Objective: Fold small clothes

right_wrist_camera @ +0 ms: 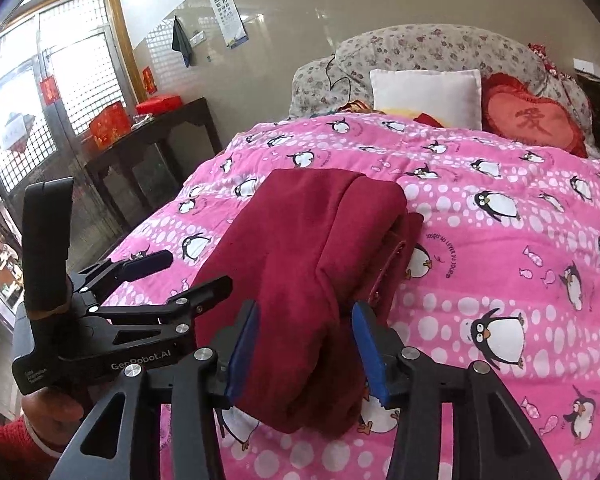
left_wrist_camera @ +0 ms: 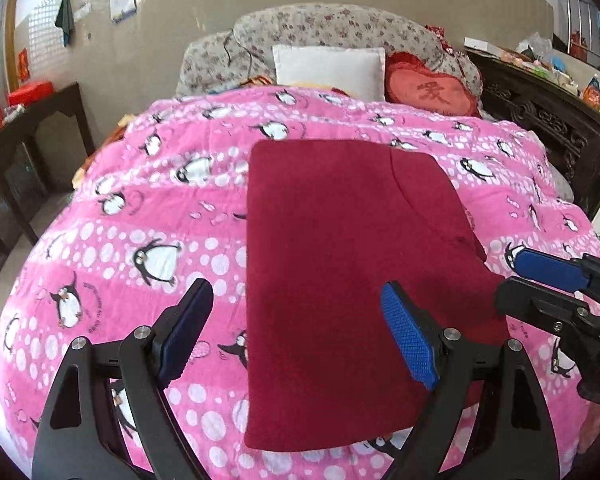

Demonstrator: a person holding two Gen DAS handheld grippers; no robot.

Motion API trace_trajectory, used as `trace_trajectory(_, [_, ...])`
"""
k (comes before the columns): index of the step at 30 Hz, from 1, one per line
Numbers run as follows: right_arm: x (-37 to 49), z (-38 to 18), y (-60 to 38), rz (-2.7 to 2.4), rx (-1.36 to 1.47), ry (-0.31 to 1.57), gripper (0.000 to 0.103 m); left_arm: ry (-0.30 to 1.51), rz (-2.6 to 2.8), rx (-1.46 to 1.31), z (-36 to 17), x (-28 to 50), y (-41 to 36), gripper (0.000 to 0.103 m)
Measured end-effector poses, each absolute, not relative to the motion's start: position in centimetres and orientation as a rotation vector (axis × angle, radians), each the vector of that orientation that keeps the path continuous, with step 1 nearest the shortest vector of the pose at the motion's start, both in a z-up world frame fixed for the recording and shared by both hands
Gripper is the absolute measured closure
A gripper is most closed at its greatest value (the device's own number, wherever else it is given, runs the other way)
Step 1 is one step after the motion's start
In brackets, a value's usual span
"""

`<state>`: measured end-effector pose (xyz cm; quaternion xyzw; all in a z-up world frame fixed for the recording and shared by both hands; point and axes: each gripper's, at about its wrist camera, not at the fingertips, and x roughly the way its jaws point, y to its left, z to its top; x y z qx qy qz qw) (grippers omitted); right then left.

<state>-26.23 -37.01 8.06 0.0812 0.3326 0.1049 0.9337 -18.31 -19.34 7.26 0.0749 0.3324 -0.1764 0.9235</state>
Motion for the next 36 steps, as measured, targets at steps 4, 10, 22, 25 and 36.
trace_trajectory(4, [-26.9,8.7,-37.3,0.190,0.181,0.682,0.055,0.637,-0.340,0.181,7.7,-19.3,-19.4,0.017])
trace_trajectory(10, [-27.7,9.6,-37.5,0.153,0.206,0.667,0.054,0.617,-0.356,0.159,8.6,-20.2,-19.0,0.017])
trace_trajectory(22, [-28.1,9.7,-36.7,0.138,0.203,0.664,0.054,0.605,-0.368,0.137,9.3,-20.9,-18.7,0.017])
trace_trajectory(25, [-28.0,9.7,-36.6,0.135,0.203,0.669,0.054,0.603,-0.358,0.147,9.3,-21.0,-18.7,0.017])
trace_trajectory(36, [-27.4,9.7,-36.4,0.140,0.199,0.671,0.054,0.610,-0.367,0.136,9.1,-20.9,-18.6,0.017])
